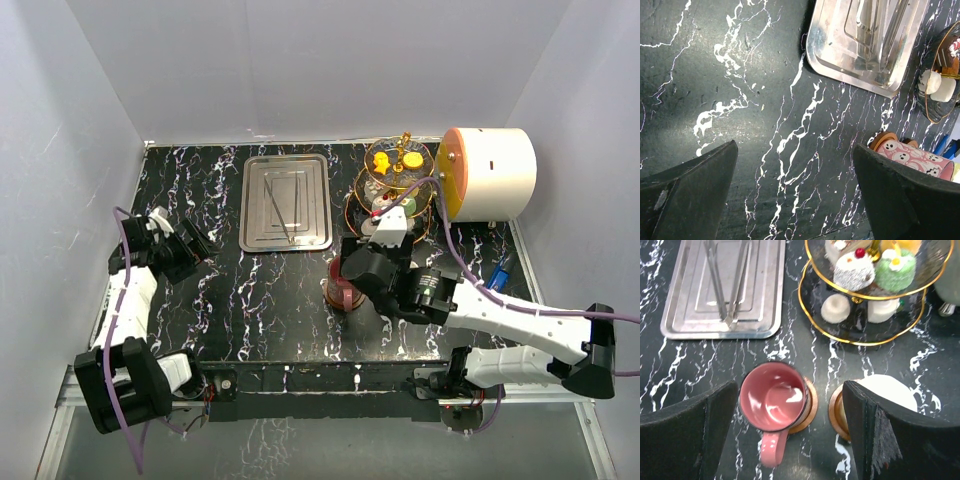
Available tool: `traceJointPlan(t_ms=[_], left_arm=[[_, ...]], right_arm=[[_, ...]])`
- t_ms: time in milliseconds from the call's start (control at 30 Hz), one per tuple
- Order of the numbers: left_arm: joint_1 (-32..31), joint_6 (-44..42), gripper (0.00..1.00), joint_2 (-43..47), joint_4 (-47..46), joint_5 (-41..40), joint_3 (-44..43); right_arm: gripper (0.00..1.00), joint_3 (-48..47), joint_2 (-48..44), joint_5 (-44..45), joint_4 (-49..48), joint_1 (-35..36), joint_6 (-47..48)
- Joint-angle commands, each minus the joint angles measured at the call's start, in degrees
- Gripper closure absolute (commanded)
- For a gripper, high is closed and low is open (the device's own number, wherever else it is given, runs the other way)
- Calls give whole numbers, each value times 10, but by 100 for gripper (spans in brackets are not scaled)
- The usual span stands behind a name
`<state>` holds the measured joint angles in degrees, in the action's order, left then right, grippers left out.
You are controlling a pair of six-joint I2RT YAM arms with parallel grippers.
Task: Serve the afternoon tea
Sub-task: Place the cup on the coaster, then adjust the cup on the coaster.
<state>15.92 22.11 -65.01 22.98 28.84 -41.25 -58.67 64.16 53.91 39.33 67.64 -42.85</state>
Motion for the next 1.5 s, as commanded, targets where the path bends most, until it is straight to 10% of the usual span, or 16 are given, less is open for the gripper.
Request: traceJointPlan(t_ms=[0, 867, 1467], left_arm=[[-17, -1, 1, 40, 13, -28, -7], [-191, 11, 1, 63, 66, -213, -137], [-196, 14, 1, 104, 83, -223, -116]], right_arm=[[15, -22, -14, 26, -73, -36, 75], [16, -14, -49, -266, -177, -127, 217], [34, -27, -5, -383, 97, -108, -77]])
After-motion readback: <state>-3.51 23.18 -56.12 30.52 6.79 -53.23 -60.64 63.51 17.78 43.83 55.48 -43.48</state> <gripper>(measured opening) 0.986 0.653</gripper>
